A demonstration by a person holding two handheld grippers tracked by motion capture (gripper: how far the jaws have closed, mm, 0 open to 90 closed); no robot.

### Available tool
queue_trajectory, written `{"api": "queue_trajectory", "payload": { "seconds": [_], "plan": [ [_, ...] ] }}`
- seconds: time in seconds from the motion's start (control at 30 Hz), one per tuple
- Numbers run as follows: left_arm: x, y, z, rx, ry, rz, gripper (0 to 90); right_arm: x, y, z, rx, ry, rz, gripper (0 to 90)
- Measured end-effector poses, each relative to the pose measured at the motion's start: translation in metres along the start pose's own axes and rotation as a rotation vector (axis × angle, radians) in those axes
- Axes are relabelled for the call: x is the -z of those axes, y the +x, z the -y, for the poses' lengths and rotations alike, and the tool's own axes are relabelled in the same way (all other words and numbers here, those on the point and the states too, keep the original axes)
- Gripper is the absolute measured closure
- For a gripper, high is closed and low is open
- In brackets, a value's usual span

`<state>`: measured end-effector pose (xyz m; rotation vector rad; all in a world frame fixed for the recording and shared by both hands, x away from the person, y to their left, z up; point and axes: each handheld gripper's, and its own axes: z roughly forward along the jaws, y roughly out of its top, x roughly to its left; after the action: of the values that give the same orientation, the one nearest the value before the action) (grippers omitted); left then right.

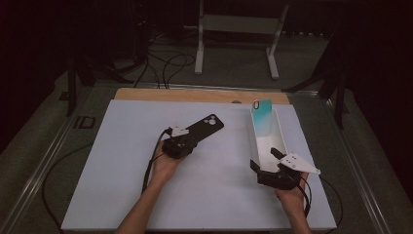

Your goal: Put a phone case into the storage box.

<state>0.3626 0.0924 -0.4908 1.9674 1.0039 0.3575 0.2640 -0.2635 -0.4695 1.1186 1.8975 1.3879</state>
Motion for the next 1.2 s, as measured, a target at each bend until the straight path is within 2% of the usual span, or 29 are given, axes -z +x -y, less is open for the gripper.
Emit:
{"api": "queue_trajectory", "payload": {
  "seconds": [0.07, 0.13, 0.17, 0.23, 0.37, 0.43, 0.53, 0.6, 0.67, 0.8, 1.03, 1.13, 1.2],
  "plan": [
    [0.030, 0.004, 0.005, -0.009, -0.060, -0.019, 58.7, 0.000, -0.001, -0.001, 0.000, 0.000, -0.004, 9.3],
    [0.051, 0.009, 0.010, -0.007, -0.103, -0.025, 43.6, 0.000, -0.002, -0.002, 0.005, 0.002, -0.005, 9.3],
    [0.063, 0.012, 0.015, -0.007, -0.125, -0.029, 39.3, 0.000, -0.002, -0.002, 0.011, 0.002, -0.003, 9.3],
    [0.085, 0.016, 0.024, -0.007, -0.157, -0.071, 28.7, 0.000, -0.002, -0.003, 0.015, 0.007, -0.007, 9.2],
    [0.123, 0.026, 0.047, -0.005, -0.232, -0.126, 12.1, -0.001, -0.002, -0.002, 0.027, 0.015, -0.012, 9.3],
    [0.135, 0.029, 0.056, -0.006, -0.247, -0.119, 5.5, -0.002, -0.002, -0.002, 0.032, 0.015, -0.015, 9.3],
    [0.154, 0.031, 0.073, -0.022, -0.225, -0.141, 1.1, -0.002, -0.001, -0.003, 0.051, 0.009, -0.028, 9.4],
    [0.161, 0.032, 0.080, -0.024, -0.221, -0.143, 0.9, 0.000, 0.000, -0.004, 0.059, 0.000, -0.043, 11.6],
    [0.168, 0.034, 0.090, -0.027, -0.192, -0.141, 0.8, 0.001, 0.000, -0.004, 0.063, -0.007, -0.052, 11.6],
    [0.171, 0.037, 0.100, -0.024, -0.168, -0.159, 0.4, 0.002, 0.001, -0.002, 0.060, -0.016, -0.060, 11.5],
    [0.169, 0.038, 0.100, -0.017, -0.157, -0.162, 0.3, 0.002, 0.002, -0.002, 0.062, -0.006, -0.050, 10.3],
    [0.169, 0.038, 0.097, 0.004, -0.163, -0.160, 0.3, 0.001, 0.002, -0.002, 0.065, 0.000, -0.051, 9.6],
    [0.167, 0.037, 0.094, -0.001, -0.154, -0.162, 0.3, 0.001, 0.002, -0.003, 0.067, 0.003, -0.048, 9.2]
  ]
}}
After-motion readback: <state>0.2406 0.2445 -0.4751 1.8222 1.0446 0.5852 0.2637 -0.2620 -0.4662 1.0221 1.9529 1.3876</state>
